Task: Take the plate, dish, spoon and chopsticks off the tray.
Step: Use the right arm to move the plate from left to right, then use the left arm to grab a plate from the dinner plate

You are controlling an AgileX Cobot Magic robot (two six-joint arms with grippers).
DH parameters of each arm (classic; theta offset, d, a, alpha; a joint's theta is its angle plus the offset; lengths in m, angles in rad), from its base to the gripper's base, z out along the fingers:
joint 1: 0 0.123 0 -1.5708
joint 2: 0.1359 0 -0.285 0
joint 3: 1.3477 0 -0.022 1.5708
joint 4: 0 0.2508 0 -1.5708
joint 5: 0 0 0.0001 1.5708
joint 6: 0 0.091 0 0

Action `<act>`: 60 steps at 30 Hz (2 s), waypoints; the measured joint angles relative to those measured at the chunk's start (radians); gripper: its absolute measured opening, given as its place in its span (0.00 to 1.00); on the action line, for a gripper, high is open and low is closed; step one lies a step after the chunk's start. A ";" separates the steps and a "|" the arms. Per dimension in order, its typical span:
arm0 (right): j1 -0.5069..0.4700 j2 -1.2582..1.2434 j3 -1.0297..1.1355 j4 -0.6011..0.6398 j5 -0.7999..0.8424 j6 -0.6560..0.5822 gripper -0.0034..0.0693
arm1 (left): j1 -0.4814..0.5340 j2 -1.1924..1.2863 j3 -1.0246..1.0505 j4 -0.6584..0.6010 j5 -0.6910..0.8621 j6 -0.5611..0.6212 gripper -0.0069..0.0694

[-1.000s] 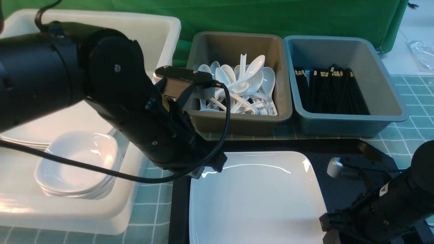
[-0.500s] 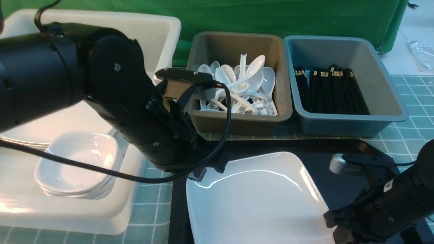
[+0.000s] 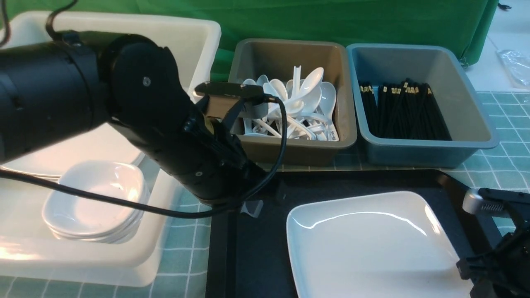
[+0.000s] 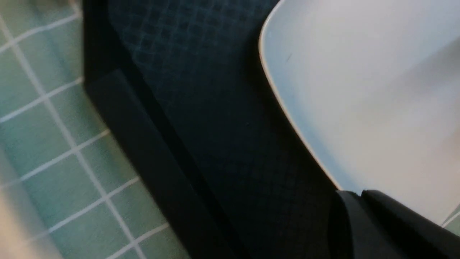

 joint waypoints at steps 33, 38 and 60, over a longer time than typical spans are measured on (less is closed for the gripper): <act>-0.002 -0.566 0.001 -0.010 0.011 -0.059 0.71 | -0.049 0.493 -0.188 -0.085 -0.242 0.116 0.74; -0.002 -0.566 0.001 -0.010 0.001 -0.059 0.71 | -0.049 0.500 -0.189 -0.092 -0.256 0.116 0.48; -0.002 -0.566 0.001 -0.010 -0.005 -0.059 0.71 | -0.048 0.278 -0.191 -0.122 -0.165 0.061 0.14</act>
